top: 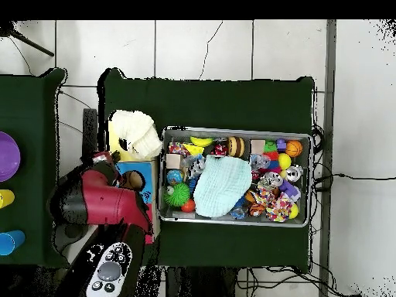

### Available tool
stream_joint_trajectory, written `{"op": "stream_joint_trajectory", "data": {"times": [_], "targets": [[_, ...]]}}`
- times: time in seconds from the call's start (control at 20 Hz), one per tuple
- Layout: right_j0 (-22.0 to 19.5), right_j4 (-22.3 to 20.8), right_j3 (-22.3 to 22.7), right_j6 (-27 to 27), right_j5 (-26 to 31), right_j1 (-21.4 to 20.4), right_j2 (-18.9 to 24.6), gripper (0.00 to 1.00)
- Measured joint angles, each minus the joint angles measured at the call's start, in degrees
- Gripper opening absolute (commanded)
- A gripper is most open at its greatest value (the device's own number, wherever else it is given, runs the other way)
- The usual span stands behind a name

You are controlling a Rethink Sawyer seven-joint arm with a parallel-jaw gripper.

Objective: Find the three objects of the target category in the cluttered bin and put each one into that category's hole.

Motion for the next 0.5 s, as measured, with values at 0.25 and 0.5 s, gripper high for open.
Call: {"op": "stream_joint_trajectory", "data": {"times": [0.25, 0.5], "targets": [[-1.1, 0.0, -2.9, 0.0, 6.7, 0.5, 0.0, 0.00], [-2.5, -0.3, -4.8, 0.0, 13.9, 0.6, -0.1, 0.00]]}}
